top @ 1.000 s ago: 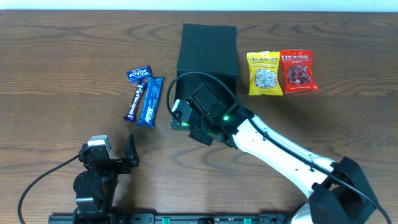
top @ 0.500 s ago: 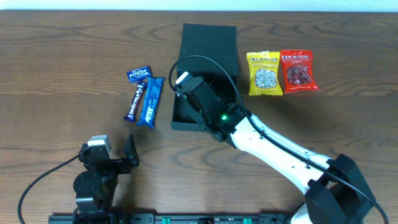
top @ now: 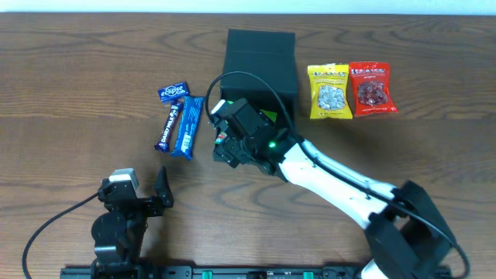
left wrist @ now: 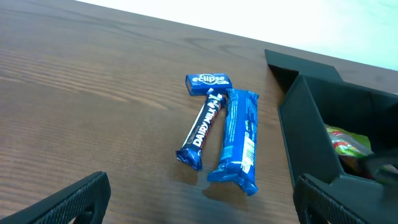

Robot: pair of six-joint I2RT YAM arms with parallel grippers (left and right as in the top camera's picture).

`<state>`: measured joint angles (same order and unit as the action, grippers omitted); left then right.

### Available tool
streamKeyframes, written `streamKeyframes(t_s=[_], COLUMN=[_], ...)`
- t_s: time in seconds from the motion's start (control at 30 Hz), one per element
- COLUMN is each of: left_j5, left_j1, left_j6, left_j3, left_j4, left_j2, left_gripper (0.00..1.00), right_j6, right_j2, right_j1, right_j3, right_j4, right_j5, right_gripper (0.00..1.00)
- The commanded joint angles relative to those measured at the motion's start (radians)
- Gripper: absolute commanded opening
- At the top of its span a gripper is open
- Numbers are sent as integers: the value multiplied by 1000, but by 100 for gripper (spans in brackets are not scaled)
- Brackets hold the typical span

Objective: Pack container
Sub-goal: 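Release the Haribo bag in the box and retract the right gripper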

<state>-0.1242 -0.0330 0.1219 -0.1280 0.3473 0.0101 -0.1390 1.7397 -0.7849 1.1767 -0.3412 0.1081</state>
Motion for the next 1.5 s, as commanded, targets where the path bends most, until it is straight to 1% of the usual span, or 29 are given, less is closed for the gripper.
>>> streamKeyframes(t_s=[0.0,0.07,0.1,0.13,0.2,0.27,0.33,0.37,0.43,0.5,0.77,0.9,0.93,0.97,1.07,1.17,1.23,1.3,1.33,1.37,1.43,1.47], left_j5=[1,1,0,1,1,1,1,1,1,1,1,1,1,1,1,1,1,1,1,1,1,1], left_j1=[-6,-6,-6,-6,-6,-6,-6,-6,-6,-6,-6,-6,-6,-6,-6,-6,-6,-6,-6,-6,-6,-6], left_j6=[-21,-21,-21,-21,-21,-21,-21,-21,-21,-22,-21,-21,-21,-21,-21,-21,-22,-21,-21,-21,-21,-21], left_j3=[22,22,22,22,22,22,22,22,22,22,22,22,22,22,22,22,22,22,22,22,22,22], left_j4=[6,6,6,6,6,6,6,6,6,6,6,6,6,6,6,6,6,6,6,6,6,6], left_j2=[-6,-6,-6,-6,-6,-6,-6,-6,-6,-6,-6,-6,-6,-6,-6,-6,-6,-6,-6,-6,-6,-6], left_gripper=[95,95,95,95,95,95,95,95,95,95,95,95,95,95,95,95,95,95,95,95,95,95], right_j6=[14,39,70,117,193,238,261,270,282,285,284,284,285,285,297,311,311,311,311,311,311,310], right_j2=[-142,-190,-205,-211,-203,-177,-134,-115,-70,-8,162,223,232,236,224,177,102,14,-53,-105,-217,-294], right_j1=[8,20,31,48,84,115,134,138,148,151,163,169,172,174,176,177,174,171,170,170,170,171], right_j3=[11,11,11,11,11,11,11,11,11,11,11,11,11,11,22,55,99,136,159,171,185,185], right_j4=[10,13,12,10,-7,-34,-69,-85,-115,-124,-50,-7,7,23,47,10,-74,-172,-244,-296,-396,-454], right_j5=[-13,-38,-55,-73,-127,-194,-233,-233,-232,-232,-228,-227,-220,-203,-183,-188,-188,-188,-188,-188,-187,-187], right_gripper=[99,97,91,80,69,57,47,43,32,27,22,23,30,42,49,54,57,57,56,52,47,49])
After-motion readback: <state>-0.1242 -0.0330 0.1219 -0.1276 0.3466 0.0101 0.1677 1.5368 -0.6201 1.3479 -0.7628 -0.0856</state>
